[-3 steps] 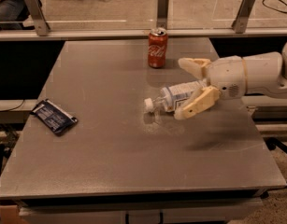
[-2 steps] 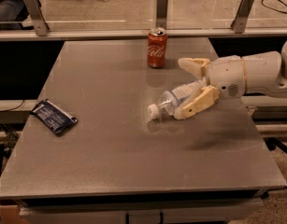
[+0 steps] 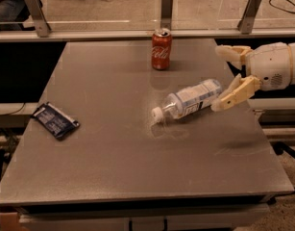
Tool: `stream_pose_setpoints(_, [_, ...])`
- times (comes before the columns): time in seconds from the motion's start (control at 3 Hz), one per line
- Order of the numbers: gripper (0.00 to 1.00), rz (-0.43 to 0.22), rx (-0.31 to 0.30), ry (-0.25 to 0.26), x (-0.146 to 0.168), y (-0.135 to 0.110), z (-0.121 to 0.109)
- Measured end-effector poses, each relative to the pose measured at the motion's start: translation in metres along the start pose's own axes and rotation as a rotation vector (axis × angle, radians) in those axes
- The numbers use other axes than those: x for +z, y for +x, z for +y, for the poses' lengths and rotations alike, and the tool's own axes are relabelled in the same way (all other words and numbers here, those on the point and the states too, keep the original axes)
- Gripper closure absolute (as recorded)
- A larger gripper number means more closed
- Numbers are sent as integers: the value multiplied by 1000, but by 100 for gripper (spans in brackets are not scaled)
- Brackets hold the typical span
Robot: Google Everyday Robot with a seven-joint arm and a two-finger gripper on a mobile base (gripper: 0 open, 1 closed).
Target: Knock blue plastic bottle over
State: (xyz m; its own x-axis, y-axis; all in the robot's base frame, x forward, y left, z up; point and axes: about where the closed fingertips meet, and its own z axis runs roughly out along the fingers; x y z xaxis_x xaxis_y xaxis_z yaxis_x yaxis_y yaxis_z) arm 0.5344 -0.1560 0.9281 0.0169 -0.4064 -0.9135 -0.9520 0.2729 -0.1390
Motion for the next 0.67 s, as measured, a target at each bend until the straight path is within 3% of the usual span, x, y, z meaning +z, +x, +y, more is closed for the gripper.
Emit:
stream_pose_setpoints(0.33, [0, 47, -43, 105, -60, 5, -33])
stream_pose_setpoints(0.67, [0, 106, -98, 261, -131, -5, -56])
